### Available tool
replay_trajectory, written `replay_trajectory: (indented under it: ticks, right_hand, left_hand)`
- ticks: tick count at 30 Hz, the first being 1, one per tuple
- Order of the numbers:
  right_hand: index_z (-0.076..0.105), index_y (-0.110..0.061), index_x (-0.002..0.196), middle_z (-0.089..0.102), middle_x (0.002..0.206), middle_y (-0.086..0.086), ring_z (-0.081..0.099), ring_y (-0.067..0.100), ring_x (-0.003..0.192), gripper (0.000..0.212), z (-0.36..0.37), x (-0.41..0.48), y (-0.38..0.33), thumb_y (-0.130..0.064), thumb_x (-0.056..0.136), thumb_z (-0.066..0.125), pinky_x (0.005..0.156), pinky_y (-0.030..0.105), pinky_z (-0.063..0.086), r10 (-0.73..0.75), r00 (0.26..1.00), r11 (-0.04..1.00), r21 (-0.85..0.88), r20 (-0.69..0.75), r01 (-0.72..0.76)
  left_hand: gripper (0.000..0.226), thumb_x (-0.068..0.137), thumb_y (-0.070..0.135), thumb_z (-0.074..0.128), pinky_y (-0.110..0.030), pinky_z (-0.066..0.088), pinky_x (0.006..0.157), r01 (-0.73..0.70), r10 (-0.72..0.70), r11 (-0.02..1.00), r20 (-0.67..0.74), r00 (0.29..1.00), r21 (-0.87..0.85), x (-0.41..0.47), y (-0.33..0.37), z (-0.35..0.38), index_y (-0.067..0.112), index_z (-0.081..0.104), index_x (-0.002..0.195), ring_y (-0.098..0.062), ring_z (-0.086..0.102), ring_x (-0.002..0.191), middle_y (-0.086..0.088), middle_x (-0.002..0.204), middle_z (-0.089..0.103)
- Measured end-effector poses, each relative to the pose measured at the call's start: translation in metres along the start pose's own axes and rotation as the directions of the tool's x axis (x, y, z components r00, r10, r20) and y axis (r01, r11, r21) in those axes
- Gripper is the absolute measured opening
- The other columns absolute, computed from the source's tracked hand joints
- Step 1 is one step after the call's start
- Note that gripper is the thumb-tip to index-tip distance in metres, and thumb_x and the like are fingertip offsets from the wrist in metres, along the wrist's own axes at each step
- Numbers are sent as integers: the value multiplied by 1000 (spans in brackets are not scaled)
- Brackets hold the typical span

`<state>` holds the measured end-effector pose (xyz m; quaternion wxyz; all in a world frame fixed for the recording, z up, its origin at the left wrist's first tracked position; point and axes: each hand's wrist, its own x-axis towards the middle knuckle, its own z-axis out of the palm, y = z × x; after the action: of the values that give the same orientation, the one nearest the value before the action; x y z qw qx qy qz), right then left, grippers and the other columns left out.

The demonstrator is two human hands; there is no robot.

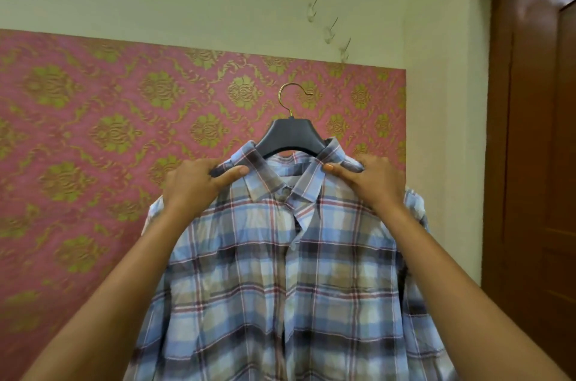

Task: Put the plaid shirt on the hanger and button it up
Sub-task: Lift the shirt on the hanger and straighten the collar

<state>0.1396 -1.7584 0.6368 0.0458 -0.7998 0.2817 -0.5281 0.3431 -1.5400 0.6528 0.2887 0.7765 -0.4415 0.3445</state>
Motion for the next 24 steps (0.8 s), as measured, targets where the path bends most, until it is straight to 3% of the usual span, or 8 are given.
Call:
replay_trajectory:
  ticks: [3,9,17,24]
  right_hand:
    - [27,-16,50,35,47,3,35,19,47,69,24,44,19,-83,56,43,46,31,17,10,1000,999,40,-4,-10]
    - [27,-16,51,34,48,2,35,19,47,68,71,143,54,-77,67,52,47,31,16,-25,996,998,60,-87,30]
    - [36,-11,52,37,47,5,40,22,46,78,107,291,96,-89,52,28,46,28,19,-126,979,990,34,-160,133]
    - [45,-10,55,44,52,3,42,20,47,78,115,408,103,-86,64,36,47,24,24,-211,950,977,-52,-230,205]
  left_hand:
    - [69,67,78,32,-30,19,47,9,-8,999,-12,1000,38,49,6,27,11,34,54,-25,42,49,-6,48,39]
    - [76,66,78,31,-31,26,47,-22,34,996,-140,990,89,141,9,73,5,46,57,-32,49,53,-18,56,53]
    - [79,67,81,28,-31,36,49,24,23,981,-237,971,192,268,39,109,8,58,65,-26,52,52,-11,56,56]
    - [78,66,84,26,-30,40,54,84,3,965,-333,943,247,361,54,115,16,64,72,-28,55,63,-11,70,63]
